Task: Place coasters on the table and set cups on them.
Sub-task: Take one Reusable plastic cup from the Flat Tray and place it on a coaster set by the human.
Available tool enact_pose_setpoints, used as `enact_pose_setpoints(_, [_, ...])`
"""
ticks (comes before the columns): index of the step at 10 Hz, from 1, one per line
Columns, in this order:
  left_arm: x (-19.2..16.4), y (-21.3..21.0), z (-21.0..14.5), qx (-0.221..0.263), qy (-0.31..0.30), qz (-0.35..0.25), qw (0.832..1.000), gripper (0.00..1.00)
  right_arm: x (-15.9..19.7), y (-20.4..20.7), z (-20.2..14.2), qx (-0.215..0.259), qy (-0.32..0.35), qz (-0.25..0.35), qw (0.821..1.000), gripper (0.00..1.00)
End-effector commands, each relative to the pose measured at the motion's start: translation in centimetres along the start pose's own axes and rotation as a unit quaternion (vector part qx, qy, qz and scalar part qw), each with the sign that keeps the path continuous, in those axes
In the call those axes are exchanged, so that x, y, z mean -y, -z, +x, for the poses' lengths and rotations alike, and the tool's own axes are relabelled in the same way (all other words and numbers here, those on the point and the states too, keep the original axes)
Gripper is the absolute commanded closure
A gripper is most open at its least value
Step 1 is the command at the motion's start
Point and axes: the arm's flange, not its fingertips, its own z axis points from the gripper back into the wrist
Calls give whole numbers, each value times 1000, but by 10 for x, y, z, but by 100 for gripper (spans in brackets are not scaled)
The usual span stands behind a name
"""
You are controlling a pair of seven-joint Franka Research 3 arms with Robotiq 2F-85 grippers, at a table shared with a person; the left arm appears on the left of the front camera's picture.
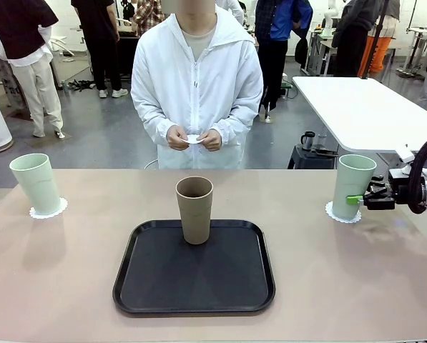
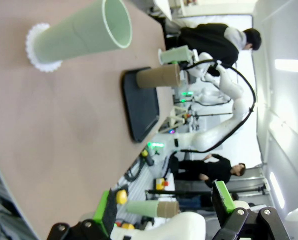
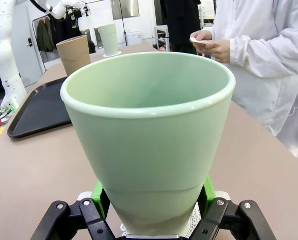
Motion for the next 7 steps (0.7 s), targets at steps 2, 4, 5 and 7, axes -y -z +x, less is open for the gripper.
enact_pose_setpoints(2, [2,-1,-1,0,-2,2,1000,0,9,-4,1,-4,9,16,1000,18])
enact_pose_setpoints(4, [2,-1,-1,0,-2,2,1000,0,11,-4,0,-3,8,17,1000,18])
enact_pose_setpoints(5, [2,-1,-1,0,-2,2,1000,0,12,-4,0,-2,7,18,1000,18])
enact_pose_setpoints(7, [2,-1,-1,0,-2,2,1000,0,13,-3,-1,-3,8,21,1000,18])
